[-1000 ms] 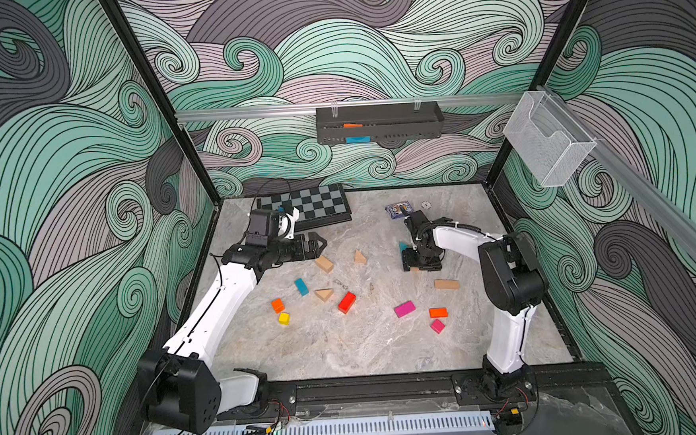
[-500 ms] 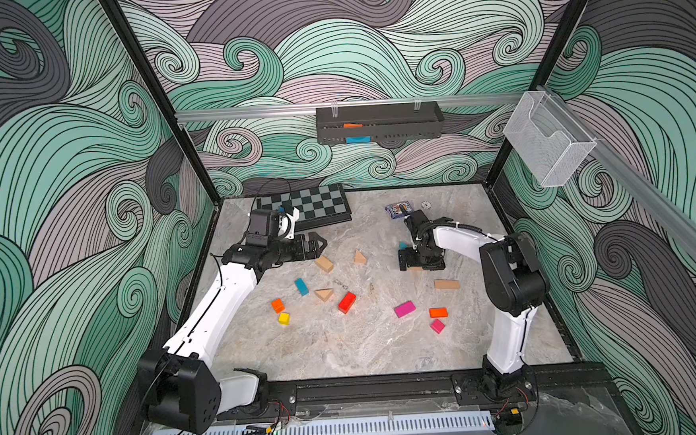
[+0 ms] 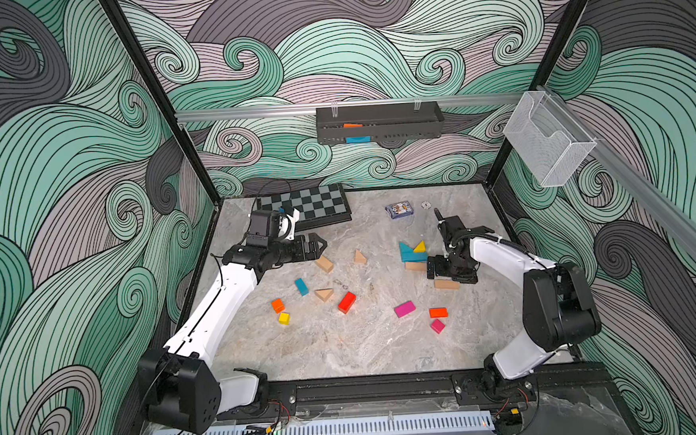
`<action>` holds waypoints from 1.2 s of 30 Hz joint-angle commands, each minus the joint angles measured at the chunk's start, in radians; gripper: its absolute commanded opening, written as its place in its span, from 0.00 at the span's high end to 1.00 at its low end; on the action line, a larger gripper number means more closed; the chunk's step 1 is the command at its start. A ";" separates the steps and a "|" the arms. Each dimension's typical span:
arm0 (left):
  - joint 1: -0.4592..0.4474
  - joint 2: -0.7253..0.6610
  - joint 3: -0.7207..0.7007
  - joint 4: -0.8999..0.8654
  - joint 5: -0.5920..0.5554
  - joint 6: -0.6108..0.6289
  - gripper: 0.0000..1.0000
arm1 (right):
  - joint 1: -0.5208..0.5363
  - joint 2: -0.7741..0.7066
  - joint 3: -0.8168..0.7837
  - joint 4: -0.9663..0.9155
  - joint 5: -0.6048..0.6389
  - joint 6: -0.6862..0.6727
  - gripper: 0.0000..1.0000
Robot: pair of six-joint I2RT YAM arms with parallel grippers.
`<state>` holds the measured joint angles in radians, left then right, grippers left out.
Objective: Assemble a carrot with building blocks
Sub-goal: Pick up the building block from the center of the board.
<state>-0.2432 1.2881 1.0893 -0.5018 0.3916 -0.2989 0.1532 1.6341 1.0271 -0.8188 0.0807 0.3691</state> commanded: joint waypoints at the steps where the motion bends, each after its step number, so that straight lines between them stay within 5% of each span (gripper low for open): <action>1: -0.005 0.011 0.007 0.005 0.004 0.005 0.01 | -0.015 0.016 -0.014 0.032 -0.041 -0.003 0.01; 11: -0.004 0.027 0.018 0.002 0.004 0.009 0.01 | -0.017 0.076 -0.038 0.069 -0.032 -0.010 0.03; 23: -0.004 0.026 0.006 0.008 0.007 0.009 0.01 | 0.021 0.060 -0.043 0.079 -0.006 -0.016 0.33; 36: -0.006 0.012 -0.005 -0.003 0.013 0.009 0.01 | 0.183 0.128 0.110 0.042 -0.047 0.079 0.32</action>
<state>-0.2432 1.3125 1.0885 -0.5018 0.3920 -0.2985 0.3172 1.7210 1.1057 -0.7654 0.0551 0.3946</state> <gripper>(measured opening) 0.986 0.759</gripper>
